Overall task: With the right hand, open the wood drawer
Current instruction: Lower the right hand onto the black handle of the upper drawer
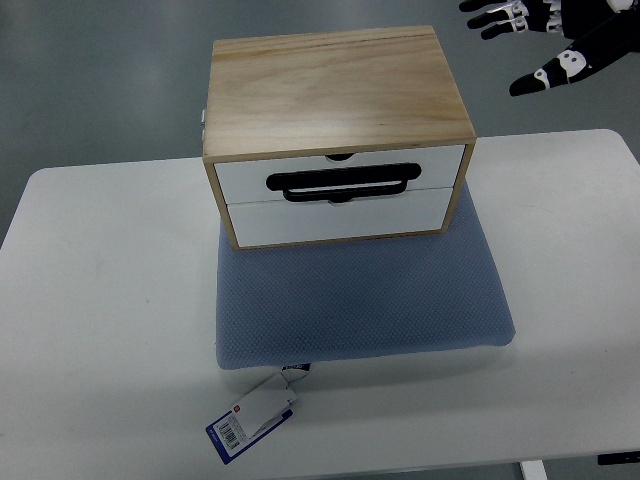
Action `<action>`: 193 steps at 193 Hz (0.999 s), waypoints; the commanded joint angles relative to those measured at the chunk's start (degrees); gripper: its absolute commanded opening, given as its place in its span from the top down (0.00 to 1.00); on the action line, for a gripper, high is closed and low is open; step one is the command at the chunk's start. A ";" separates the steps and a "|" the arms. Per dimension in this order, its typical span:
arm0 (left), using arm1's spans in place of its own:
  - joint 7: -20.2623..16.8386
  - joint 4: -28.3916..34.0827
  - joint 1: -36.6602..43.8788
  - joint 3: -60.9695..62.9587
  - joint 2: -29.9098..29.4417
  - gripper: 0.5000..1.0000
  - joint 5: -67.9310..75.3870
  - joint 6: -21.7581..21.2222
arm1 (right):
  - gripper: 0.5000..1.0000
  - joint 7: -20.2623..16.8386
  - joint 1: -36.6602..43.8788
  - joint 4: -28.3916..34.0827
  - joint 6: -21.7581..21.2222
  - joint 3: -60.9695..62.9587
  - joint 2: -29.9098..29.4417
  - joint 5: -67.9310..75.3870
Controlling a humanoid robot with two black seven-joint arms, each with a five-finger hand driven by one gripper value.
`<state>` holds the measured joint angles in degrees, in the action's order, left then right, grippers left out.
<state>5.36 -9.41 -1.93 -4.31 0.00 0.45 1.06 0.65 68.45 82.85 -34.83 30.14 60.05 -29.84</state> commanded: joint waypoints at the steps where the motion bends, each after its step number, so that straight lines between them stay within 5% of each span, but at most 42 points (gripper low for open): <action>1: 0.00 0.00 0.00 0.00 0.00 0.00 -0.01 0.00 | 0.14 -0.83 5.72 0.64 -0.17 -6.49 -1.86 -2.15; 85: 0.00 0.00 0.00 0.00 0.00 0.00 -0.01 0.00 | 0.14 -2.67 25.94 0.64 2.93 -30.67 -14.78 -4.79; 193: 0.00 0.00 0.00 0.00 0.00 0.00 -0.01 0.00 | 0.15 -8.47 31.13 -0.06 11.36 -40.42 -28.14 -2.24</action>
<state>5.35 -9.40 -1.93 -4.30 0.00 0.44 1.06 -6.01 99.45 83.06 -25.59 -8.66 34.08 -33.88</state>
